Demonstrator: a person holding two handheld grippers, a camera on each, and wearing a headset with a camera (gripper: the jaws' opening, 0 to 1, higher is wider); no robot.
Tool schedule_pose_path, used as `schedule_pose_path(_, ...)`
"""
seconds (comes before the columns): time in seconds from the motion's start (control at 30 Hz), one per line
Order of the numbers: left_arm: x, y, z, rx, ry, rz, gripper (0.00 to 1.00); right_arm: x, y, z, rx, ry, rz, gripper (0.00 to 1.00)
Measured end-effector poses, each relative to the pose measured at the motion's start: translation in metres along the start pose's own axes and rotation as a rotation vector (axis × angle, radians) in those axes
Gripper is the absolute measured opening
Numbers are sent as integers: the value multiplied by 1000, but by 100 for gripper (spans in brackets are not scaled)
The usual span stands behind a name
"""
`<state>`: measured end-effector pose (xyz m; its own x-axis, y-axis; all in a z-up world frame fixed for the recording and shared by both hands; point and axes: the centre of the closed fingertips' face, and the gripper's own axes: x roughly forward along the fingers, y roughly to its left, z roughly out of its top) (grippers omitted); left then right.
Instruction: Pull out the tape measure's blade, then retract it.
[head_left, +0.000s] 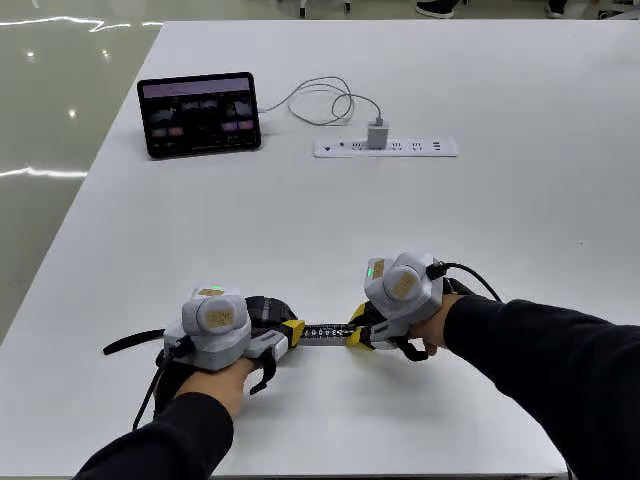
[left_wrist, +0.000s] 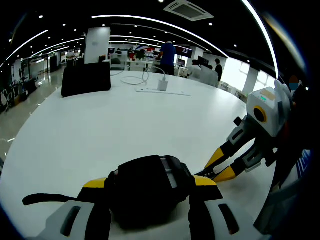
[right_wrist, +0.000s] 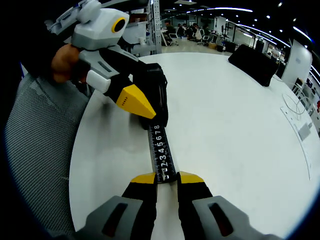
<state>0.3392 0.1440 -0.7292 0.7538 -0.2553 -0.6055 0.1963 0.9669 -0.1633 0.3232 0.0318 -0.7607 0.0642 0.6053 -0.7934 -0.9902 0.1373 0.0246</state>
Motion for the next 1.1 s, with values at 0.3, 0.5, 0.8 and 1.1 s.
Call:
schedule_pose_path(0.3,0,0,0,-4,-2,1,59,3,0,4,30,-7,-1,11)
schedule_pose_path(0.5,0,1,0,-5,-1,2,59,6,1,7,22,-5,0,11)
schedule_pose_path(0.8,0,1,0,-10,-2,1,59,9,2,11,18,-11,1,11)
schedule_pose_path(1.1,0,0,0,-16,-4,0,59,11,1,16,8,-15,4,11)
